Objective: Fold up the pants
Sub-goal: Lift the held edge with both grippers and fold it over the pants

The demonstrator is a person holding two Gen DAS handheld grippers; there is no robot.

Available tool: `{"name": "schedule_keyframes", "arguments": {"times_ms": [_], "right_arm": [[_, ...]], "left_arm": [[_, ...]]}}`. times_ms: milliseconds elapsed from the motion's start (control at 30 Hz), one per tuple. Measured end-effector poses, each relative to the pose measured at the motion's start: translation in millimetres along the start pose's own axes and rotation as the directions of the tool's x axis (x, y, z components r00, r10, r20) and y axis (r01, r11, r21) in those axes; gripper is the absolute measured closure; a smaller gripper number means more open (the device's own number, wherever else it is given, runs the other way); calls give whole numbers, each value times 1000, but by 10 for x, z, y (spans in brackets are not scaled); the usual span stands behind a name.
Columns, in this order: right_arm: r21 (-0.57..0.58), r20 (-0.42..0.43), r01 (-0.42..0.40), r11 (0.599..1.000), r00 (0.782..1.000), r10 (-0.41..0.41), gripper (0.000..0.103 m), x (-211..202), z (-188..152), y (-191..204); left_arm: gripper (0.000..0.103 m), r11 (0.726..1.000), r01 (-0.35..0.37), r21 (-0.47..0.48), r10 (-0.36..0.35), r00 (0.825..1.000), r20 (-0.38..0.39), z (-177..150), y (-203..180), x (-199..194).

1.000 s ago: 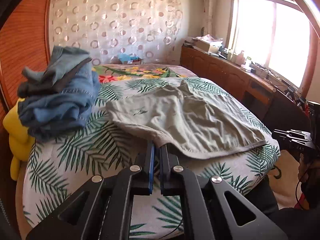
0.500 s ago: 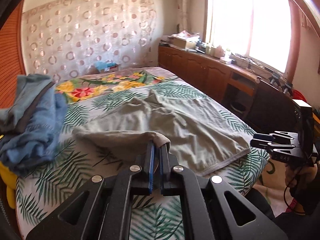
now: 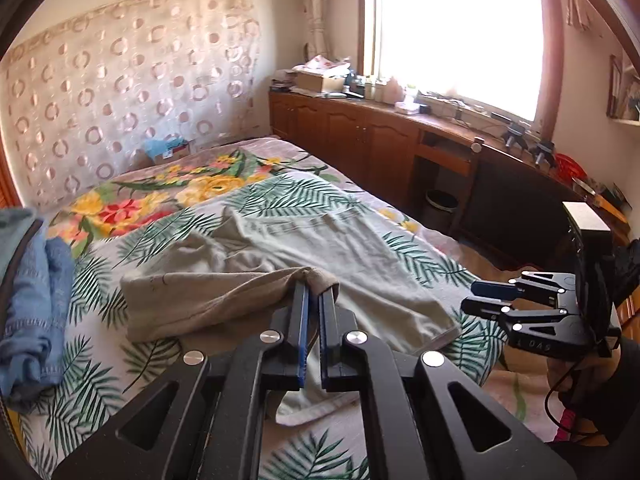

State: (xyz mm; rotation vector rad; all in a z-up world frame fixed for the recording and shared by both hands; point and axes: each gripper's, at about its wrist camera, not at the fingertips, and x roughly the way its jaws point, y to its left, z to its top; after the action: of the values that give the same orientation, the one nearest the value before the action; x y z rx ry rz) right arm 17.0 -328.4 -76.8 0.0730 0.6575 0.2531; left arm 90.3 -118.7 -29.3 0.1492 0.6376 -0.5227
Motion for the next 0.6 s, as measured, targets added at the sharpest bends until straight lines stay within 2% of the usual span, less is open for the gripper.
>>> {"name": "schedule_keyframes", "arguments": {"times_ms": [267,600], "right_arm": [[16,1,5,1000,1000,-5,71,16,-29,-40],[17,-2,0,1000,1000,0,71,41,-36,-63]], "left_arm": [[98,998,48,46,-47,999,-10,131,-312,123],[98,997,77,32,-74,993,-90,-74,-436,336]]}}
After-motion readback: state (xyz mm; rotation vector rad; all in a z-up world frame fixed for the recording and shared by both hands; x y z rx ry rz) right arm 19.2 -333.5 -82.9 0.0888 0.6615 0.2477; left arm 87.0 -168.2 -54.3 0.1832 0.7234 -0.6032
